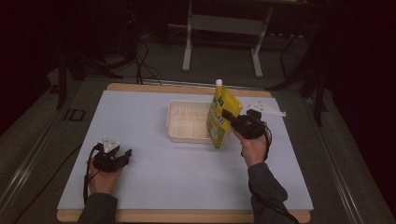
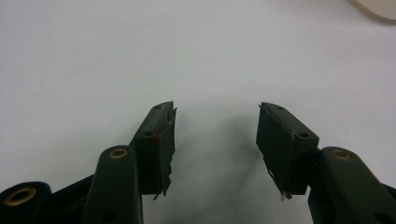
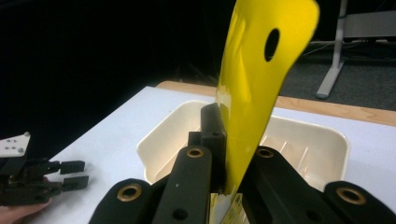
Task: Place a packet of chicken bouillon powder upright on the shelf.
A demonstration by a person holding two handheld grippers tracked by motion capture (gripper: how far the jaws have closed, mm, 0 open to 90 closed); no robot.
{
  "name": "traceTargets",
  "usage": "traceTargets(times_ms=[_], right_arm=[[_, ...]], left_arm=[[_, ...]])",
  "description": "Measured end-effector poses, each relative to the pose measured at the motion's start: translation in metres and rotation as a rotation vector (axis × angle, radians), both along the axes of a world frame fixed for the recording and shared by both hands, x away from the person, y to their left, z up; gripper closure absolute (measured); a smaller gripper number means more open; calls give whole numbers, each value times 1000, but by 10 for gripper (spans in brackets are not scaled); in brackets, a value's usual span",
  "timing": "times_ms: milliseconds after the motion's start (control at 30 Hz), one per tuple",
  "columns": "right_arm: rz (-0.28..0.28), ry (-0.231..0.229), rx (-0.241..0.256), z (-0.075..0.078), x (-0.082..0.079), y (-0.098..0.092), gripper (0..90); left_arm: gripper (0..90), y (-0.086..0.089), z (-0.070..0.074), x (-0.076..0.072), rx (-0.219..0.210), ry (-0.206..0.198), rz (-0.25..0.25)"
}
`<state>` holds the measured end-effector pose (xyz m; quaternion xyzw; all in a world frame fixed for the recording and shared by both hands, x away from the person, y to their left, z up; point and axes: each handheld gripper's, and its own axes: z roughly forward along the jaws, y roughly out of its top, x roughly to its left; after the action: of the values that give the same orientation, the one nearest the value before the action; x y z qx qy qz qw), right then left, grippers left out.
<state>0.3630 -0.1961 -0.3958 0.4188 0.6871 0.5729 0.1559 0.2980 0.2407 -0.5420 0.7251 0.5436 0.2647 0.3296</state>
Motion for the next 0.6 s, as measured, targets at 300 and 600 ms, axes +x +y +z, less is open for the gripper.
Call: traceTargets(times_ms=[300,600], right_arm=[[-23,-16,-9,-1,5,5,900],[-34,-25,-18,0,9,9,900]], left_arm=[[463,0,0,0,0,-1,0],[464,0,0,0,1,-2,0]])
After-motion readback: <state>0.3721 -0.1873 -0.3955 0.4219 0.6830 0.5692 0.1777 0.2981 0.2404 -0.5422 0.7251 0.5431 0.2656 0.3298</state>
